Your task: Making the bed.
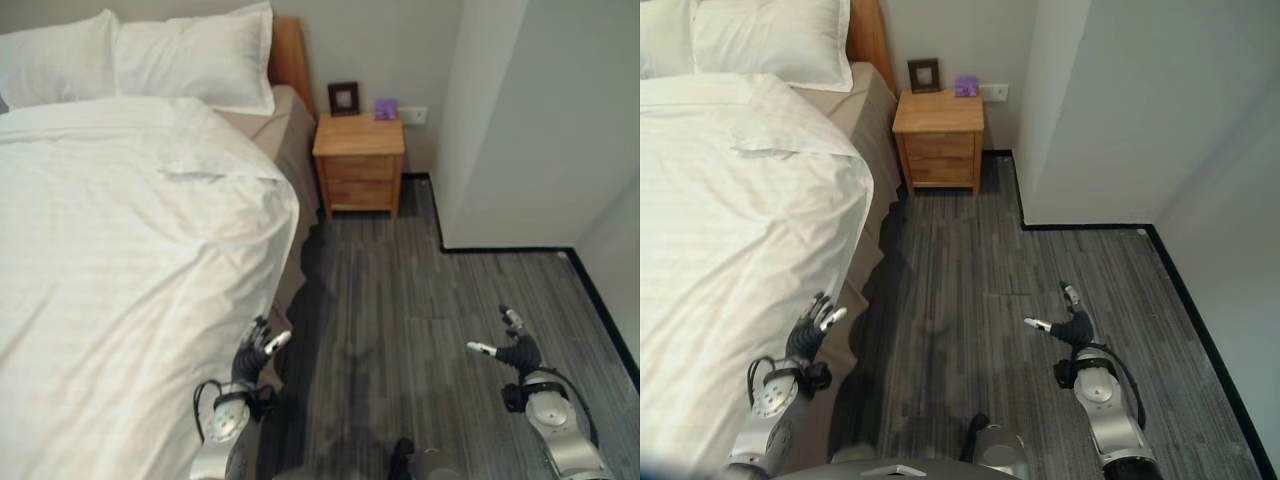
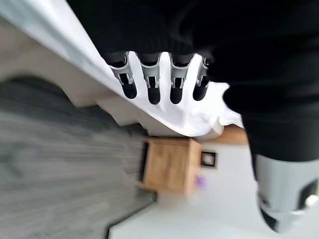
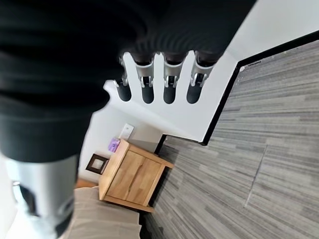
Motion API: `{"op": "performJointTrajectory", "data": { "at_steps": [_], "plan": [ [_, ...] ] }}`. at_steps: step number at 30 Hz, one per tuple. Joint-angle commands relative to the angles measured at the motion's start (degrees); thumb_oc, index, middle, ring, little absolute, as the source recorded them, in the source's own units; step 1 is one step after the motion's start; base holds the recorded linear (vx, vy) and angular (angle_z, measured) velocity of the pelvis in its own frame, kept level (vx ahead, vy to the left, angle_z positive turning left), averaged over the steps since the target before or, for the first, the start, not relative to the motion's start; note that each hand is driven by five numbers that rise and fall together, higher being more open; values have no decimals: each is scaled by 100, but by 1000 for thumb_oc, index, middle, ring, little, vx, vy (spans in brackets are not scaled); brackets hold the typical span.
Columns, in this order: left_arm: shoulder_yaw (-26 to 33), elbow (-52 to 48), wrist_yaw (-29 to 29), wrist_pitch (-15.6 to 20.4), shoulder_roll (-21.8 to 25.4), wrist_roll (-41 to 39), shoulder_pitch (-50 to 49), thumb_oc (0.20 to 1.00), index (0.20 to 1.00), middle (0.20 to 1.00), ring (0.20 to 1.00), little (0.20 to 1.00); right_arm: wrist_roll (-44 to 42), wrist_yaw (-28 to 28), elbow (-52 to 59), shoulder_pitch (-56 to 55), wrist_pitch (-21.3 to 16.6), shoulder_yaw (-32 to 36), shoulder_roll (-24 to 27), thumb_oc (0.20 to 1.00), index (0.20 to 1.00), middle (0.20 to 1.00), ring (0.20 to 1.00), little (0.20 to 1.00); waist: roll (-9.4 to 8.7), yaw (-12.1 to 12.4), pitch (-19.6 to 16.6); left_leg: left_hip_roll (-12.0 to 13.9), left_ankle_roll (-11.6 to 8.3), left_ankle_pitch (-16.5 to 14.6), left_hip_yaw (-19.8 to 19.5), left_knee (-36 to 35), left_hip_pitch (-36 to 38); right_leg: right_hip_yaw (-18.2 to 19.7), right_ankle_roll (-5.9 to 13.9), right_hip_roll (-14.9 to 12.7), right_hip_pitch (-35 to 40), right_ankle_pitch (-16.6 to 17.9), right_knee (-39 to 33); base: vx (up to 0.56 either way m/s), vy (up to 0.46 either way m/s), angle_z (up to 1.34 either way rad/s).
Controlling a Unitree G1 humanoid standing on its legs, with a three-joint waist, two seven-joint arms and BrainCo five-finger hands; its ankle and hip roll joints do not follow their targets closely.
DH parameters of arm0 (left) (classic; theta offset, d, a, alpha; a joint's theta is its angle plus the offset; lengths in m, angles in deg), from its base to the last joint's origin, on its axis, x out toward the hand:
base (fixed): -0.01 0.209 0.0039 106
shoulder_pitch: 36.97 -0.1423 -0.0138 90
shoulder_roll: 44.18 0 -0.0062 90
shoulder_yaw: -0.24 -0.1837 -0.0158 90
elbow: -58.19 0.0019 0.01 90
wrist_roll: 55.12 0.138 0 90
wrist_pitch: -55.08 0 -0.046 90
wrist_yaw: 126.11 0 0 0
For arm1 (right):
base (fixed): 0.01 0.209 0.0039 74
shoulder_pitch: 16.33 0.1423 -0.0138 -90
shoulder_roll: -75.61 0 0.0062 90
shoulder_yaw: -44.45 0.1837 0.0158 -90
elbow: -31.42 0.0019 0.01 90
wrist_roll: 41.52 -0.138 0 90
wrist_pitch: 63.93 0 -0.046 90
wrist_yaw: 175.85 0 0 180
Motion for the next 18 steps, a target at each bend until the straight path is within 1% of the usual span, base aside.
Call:
{"op": "performJointTrajectory", "data": {
  "at_steps": [1, 2, 3, 4, 5, 6, 7, 8, 9, 10, 11, 12, 13, 14, 15, 16, 17, 18],
  "plan": [
    [365, -550, 177, 361, 89, -277, -56, 1000, 1000, 1000, 1000, 1000, -145, 87, 400, 340, -298, -165, 226, 1000, 1000, 1000, 1000, 1000, 114, 270, 285, 74, 388, 260, 716, -2078, -291, 479, 954, 32, 762, -79, -1045, 860, 231, -58],
    [378, -501, 153, 347, 81, -264, -119, 1000, 1000, 1000, 1000, 1000, -82, 95, 344, 424, -320, -247, 191, 1000, 1000, 1000, 1000, 1000, 293, 483, 186, 48, 381, 821, 1010, -3615, -491, 661, 1048, 248, 1020, -324, -1045, 753, 200, -40],
    [374, -497, 152, 349, 76, -263, -122, 1000, 1000, 1000, 1000, 1000, -78, 98, 336, 423, -324, -249, 195, 1000, 1000, 1000, 1000, 1000, 273, 501, 184, 15, 366, 890, 1046, -3763, -402, 680, 1045, 226, 1029, -336, -1045, 559, 134, -46],
    [367, -495, 149, 327, 76, -256, -135, 1000, 1000, 1000, 1000, 1000, -53, 107, 326, 463, -323, -275, 182, 1000, 1000, 1000, 1000, 1000, 308, 551, 176, 42, 366, 1035, 1255, -4046, -530, 671, 1061, 299, 1166, -416, -1045, 544, 80, -79],
    [404, -488, 139, 299, 45, -232, -201, 1000, 1000, 1000, 1000, 1000, 70, 76, 357, 511, -323, -320, 189, 1000, 1000, 1000, 1000, 1000, 328, 677, 46, 90, 433, 1176, 1701, -4436, -518, 647, 1156, 324, 1538, -562, -1045, 537, 93, -81],
    [404, -491, 138, 299, 41, -230, -211, 1000, 1000, 1000, 1000, 1000, 75, 75, 362, 502, -320, -323, 190, 1000, 1000, 1000, 1000, 1000, 320, 696, 48, 78, 436, 1181, 1733, -4470, -479, 668, 1165, 304, 1547, -562, -1045, 554, 119, -49],
    [402, -496, 145, 276, 17, -214, -258, 1000, 1000, 1000, 1000, 1000, 149, 47, 390, 501, -312, -368, 154, 1000, 1000, 1000, 1000, 1000, 297, 771, -9, 9, 525, 1209, 1751, -4577, -380, 661, 1240, 250, 1686, -477, -1045, 348, 89, -30],
    [368, -495, 159, 264, -14, -189, -319, 1000, 1000, 1000, 1000, 1000, 227, 31, 418, 503, -306, -435, 121, 1000, 1000, 1000, 1000, 1000, 212, 814, -20, -133, 600, 1210, 1657, -4602, -252, 650, 1281, 127, 1792, -422, -882, 498, 124, -65],
    [317, -497, 161, 252, 18, -187, -270, 1000, 1000, 1000, 1000, 1000, 280, 34, 398, 484, -328, -462, 64, 1000, 1000, 1000, 1000, 1000, 122, 906, -63, -224, 713, 1169, 1742, -4651, -121, 607, 1417, -19, 1741, -287, -398, 433, 117, -76],
    [270, -465, 166, 220, 49, -183, -228, 1000, 1000, 1000, 1000, 1000, 319, 16, 390, 477, -297, -482, 14, 1000, 1000, 1000, 1000, 1000, 72, 871, -50, -318, 809, 1071, 1799, -4683, 57, 512, 1574, -203, 1590, -156, 103, 411, 147, -79],
    [226, -478, 252, 184, 103, -96, -141, 1000, 1000, 1000, 1000, 1000, 396, 34, 398, 561, -290, -548, -34, 1000, 1000, 1000, 1000, 1000, 62, 840, -24, -376, 931, 978, 1924, -4728, 246, 480, 1776, -452, 1313, 167, 813, 359, 178, -44],
    [207, -469, 274, 190, 166, -61, -78, 1000, 1000, 1000, 1000, 1000, 411, 31, 404, 592, -282, -555, -72, 1000, 1000, 1000, 1000, 1000, 94, 780, 1, -397, 983, 889, 1919, -4828, 439, 446, 1881, -641, 1046, 425, 1447, 382, 219, -32],
    [175, -505, 310, 187, 246, -6, -33, 1000, 1000, 1000, 1000, 1000, 387, 38, 448, 619, -288, -574, -105, 1000, 1000, 1000, 1000, 1000, 129, 668, 15, -414, 1024, 766, 1894, -4914, 686, 408, 1891, -787, 766, 716, 2013, 348, 212, -13],
    [169, -508, 326, 193, 278, 15, -10, 1000, 1000, 1000, 1000, 1000, 374, 35, 464, 618, -290, -568, -123, 1000, 1000, 1000, 1000, 1000, 188, 613, 16, -369, 1036, 676, 1869, -4967, 832, 330, 1891, -869, 604, 844, 2251, 390, 196, 9],
    [196, -539, 380, 197, 351, 60, 42, 1000, 1000, 1000, 1000, 1000, 336, 32, 481, 611, -298, -570, -146, 1000, 1000, 1000, 1000, 1000, 255, 551, 29, -327, 1038, 583, 1901, -5016, 981, 153, 1879, -1029, 383, 903, 2445, 386, 131, 35],
    [213, -566, 421, 199, 385, 78, 80, 1000, 1000, 1000, 1000, 1000, 297, 37, 526, 626, -310, -558, -162, 1000, 1000, 1000, 1000, 1000, 289, 512, 51, -313, 1024, 514, 1869, -5036, 1080, 15, 1829, -1176, 242, 880, 2413, 416, 65, 58],
    [239, -623, 463, 207, 414, 100, 98, 1000, 1000, 1000, 1000, 1000, 292, 43, 552, 652, -307, -551, -163, 1000, 1000, 1000, 1000, 1000, 305, 450, 80, -337, 1012, 443, 1785, -5052, 1185, -96, 1754, -1253, 76, 773, 2312, 456, -9, 51],
    [269, -698, 517, 209, 445, 150, 78, 1000, 1000, 1000, 1000, 1000, 293, 60, 589, 697, -310, -570, -158, 1000, 1000, 1000, 1000, 1000, 307, 328, 143, -371, 968, 334, 1649, -5056, 1339, -149, 1651, -1230, -157, 591, 2155, 446, -68, 40]
  ]
}}
